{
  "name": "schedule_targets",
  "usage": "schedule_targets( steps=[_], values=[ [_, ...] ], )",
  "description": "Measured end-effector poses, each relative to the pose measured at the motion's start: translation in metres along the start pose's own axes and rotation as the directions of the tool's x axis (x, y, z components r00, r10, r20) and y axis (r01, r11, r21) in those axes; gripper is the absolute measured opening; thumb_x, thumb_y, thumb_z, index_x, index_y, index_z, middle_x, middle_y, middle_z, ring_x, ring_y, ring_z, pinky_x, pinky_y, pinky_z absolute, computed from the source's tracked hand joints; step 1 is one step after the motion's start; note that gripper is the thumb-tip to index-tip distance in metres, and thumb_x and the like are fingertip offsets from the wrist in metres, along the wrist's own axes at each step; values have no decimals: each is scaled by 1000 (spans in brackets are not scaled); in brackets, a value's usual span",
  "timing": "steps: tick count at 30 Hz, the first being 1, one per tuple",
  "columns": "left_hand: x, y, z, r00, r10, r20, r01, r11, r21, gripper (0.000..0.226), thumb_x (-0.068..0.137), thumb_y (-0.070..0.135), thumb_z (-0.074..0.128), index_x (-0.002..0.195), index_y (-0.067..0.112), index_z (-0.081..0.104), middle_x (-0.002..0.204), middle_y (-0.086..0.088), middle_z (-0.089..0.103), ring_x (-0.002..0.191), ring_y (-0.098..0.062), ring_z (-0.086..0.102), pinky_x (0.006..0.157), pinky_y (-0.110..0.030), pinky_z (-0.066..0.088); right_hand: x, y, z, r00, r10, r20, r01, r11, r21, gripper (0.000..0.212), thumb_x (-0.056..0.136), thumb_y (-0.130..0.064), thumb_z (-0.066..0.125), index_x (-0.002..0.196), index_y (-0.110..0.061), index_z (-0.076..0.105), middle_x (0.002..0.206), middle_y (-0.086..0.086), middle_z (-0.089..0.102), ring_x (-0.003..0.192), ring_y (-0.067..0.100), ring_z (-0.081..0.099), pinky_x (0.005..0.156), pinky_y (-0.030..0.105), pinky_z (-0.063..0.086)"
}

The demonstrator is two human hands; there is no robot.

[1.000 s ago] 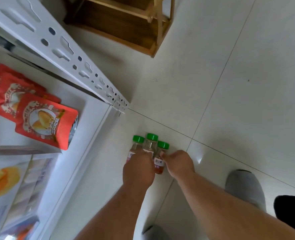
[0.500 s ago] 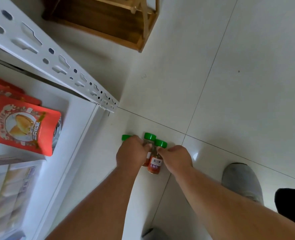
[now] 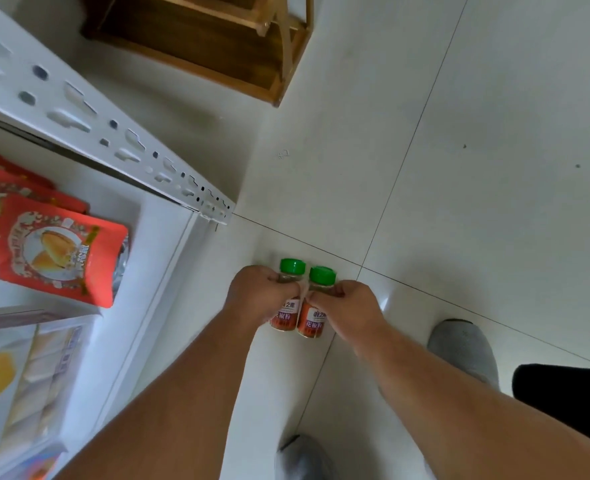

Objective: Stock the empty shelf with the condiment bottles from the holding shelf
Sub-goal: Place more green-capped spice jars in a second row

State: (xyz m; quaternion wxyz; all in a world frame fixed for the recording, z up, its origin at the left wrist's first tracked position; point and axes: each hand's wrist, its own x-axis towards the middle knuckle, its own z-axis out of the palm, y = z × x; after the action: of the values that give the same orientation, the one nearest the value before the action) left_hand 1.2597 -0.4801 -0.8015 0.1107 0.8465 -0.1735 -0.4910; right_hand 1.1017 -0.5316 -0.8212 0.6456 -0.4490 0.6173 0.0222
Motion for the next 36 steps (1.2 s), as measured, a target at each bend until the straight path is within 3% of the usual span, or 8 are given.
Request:
schedule_targets(
  steps=[3, 5, 8, 14, 20, 24, 27, 36],
  values=[
    [-62, 23, -31, 999, 16, -38, -21, 990, -140, 33, 79, 37, 85, 102, 18, 72, 100, 1, 75, 89, -18, 73, 85, -42, 62, -48, -44, -21, 998, -62, -3, 62, 998, -33, 18, 83, -21, 80, 90, -11, 67, 81, 0, 73, 75, 13, 70, 62, 24, 51],
    [-114, 40, -53, 998, 26, -64, -39, 976, -213, 25, 80, 34, 84, 96, 17, 74, 94, 2, 76, 89, -18, 73, 87, -43, 61, -94, -81, -38, 994, -112, 7, 112, 991, -68, 13, 83, -18, 78, 77, -15, 67, 70, 2, 70, 65, 11, 67, 63, 29, 53],
    [-199, 74, -93, 993, 27, -114, -58, 960, -275, 13, 81, 33, 83, 86, 24, 75, 86, 5, 76, 85, -17, 73, 86, -39, 60, -171, -139, -61, 990, -141, 1, 140, 985, -102, 41, 80, -13, 75, 50, -21, 49, 47, -5, 48, 47, 8, 46, 55, 29, 43],
    [-380, 140, -191, 972, 17, -236, -110, 914, -390, 15, 83, 38, 81, 89, 31, 70, 88, 16, 72, 86, -5, 67, 69, -19, 46, -337, -259, -98, 970, -242, 34, 245, 961, -131, 39, 77, -25, 76, 68, 0, 48, 56, 7, 49, 54, 15, 46, 56, 30, 40],
    [-541, 163, -276, 935, 18, -353, -184, 878, -443, 11, 81, 40, 81, 81, 30, 76, 77, 14, 75, 81, -9, 71, 81, -36, 59, -506, -359, -115, 928, -346, 135, 370, 898, -238, 26, 80, -28, 73, 73, -5, 65, 65, 10, 68, 57, 18, 59, 58, 27, 47],
    [-620, 162, -312, 901, 23, -433, -240, 858, -454, 18, 81, 42, 81, 79, 25, 76, 74, 7, 73, 76, -13, 68, 72, -34, 53, -597, -396, -109, 873, -431, 230, 484, 823, -296, 28, 85, -22, 76, 60, -21, 63, 52, -12, 61, 49, 2, 55, 53, 16, 42],
    [-666, 151, -328, 869, 7, -494, -271, 843, -465, 24, 82, 39, 81, 70, 23, 69, 57, 10, 60, 57, -5, 54, 53, -21, 37, -638, -406, -99, 817, -487, 308, 574, 737, -356, 28, 83, -32, 77, 59, -29, 64, 56, -11, 63, 54, 5, 56, 57, 21, 46],
    [-773, 92, -346, 685, -203, -699, -355, 745, -564, 39, 76, 45, 82, 67, 15, 58, 51, 11, 46, 52, -9, 39, 54, -31, 36, -720, -424, -55, 607, -525, 597, 789, 486, -375, 18, 80, -35, 81, 76, -19, 73, 70, -5, 73, 69, 13, 69, 67, 31, 54]
  ],
)
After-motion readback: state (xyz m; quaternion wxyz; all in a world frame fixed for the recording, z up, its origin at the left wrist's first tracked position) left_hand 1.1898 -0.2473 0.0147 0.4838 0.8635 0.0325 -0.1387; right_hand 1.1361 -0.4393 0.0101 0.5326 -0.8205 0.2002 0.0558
